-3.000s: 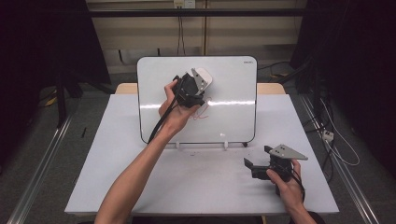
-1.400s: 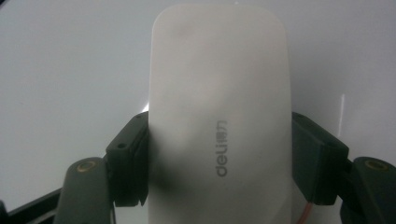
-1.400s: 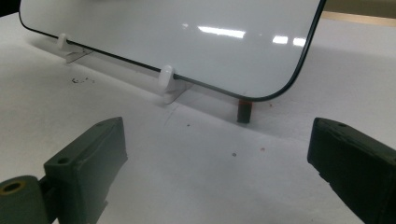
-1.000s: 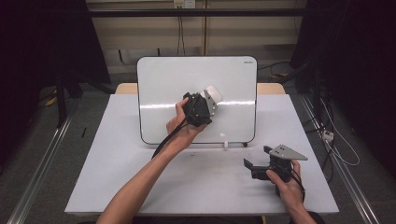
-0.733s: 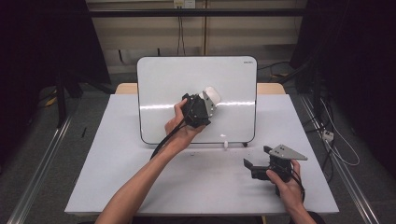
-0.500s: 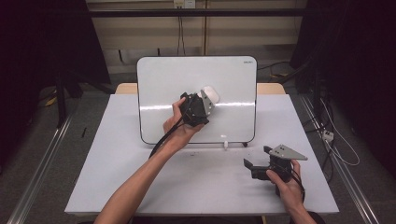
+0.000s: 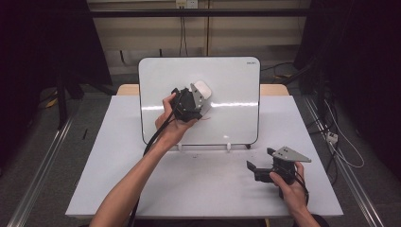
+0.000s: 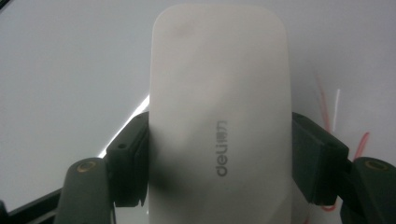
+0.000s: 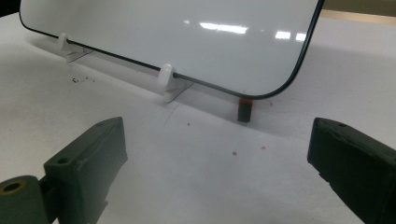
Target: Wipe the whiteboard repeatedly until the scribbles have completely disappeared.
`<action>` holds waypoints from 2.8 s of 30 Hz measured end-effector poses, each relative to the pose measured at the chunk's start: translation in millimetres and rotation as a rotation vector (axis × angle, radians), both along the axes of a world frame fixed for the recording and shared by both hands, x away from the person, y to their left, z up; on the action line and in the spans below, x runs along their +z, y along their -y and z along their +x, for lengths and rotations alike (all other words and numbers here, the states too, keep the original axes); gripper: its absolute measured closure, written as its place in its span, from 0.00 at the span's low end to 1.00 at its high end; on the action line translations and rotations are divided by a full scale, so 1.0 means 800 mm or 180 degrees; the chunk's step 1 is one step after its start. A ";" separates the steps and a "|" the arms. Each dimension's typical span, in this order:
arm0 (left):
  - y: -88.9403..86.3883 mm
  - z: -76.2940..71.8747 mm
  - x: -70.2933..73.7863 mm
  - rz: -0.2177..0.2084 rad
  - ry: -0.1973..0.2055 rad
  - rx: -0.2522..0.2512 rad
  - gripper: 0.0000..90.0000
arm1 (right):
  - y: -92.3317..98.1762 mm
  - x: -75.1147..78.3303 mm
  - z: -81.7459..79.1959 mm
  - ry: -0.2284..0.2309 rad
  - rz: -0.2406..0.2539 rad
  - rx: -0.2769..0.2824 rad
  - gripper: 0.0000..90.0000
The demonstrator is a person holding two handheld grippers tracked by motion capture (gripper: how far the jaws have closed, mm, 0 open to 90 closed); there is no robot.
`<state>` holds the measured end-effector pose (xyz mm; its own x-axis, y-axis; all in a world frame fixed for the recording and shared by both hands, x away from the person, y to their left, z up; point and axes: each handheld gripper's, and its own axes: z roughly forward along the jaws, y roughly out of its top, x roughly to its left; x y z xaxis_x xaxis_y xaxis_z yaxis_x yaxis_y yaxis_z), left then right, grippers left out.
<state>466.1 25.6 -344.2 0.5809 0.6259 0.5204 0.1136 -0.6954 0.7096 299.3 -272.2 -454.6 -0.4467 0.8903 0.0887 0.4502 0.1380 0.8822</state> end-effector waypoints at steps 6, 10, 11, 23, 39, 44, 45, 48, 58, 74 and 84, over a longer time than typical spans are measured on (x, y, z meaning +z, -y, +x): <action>-0.015 0.004 0.003 -0.0067 -0.0004 0.0065 0.35 | 0.000 0.000 0.000 -0.0001 0.0000 -0.0003 0.05; -0.023 0.003 0.002 -0.0073 0.0005 0.0084 0.35 | 0.000 0.000 -0.001 0.0004 0.0001 0.0003 0.05; -0.024 0.002 0.001 -0.0080 0.0011 0.0097 0.35 | 0.000 0.000 -0.001 0.0005 0.0003 0.0002 0.05; -0.042 -0.017 -0.024 -0.0133 0.0036 0.0120 0.35 | -0.001 0.000 0.000 0.0007 -0.0004 0.0006 0.05; -0.028 -0.038 -0.046 0.0082 0.0020 0.0071 0.35 | -0.002 0.000 0.000 0.0015 0.0001 0.0001 0.05; -0.023 -0.052 -0.060 0.0209 0.0026 -0.0029 0.35 | -0.002 0.000 0.000 0.0012 -0.0001 -0.0005 0.05; -0.022 -0.054 -0.063 0.0225 0.0015 -0.0038 0.35 | -0.002 0.000 0.000 0.0014 -0.0002 -0.0008 0.05; -0.021 -0.061 -0.069 0.0300 0.0002 -0.0060 0.35 | -0.002 0.000 0.000 0.0015 0.0002 -0.0003 0.05; -0.016 -0.070 -0.079 0.0408 0.0009 -0.0107 0.35 | -0.003 0.000 0.000 0.0006 0.0002 0.0005 0.05; -0.009 -0.054 -0.062 0.0271 -0.0044 -0.0134 0.35 | -0.002 0.000 0.001 0.0011 -0.0014 0.0010 0.05; -0.002 -0.028 -0.032 0.0164 -0.0048 -0.0049 0.35 | -0.002 0.000 0.001 0.0008 -0.0008 0.0024 0.05</action>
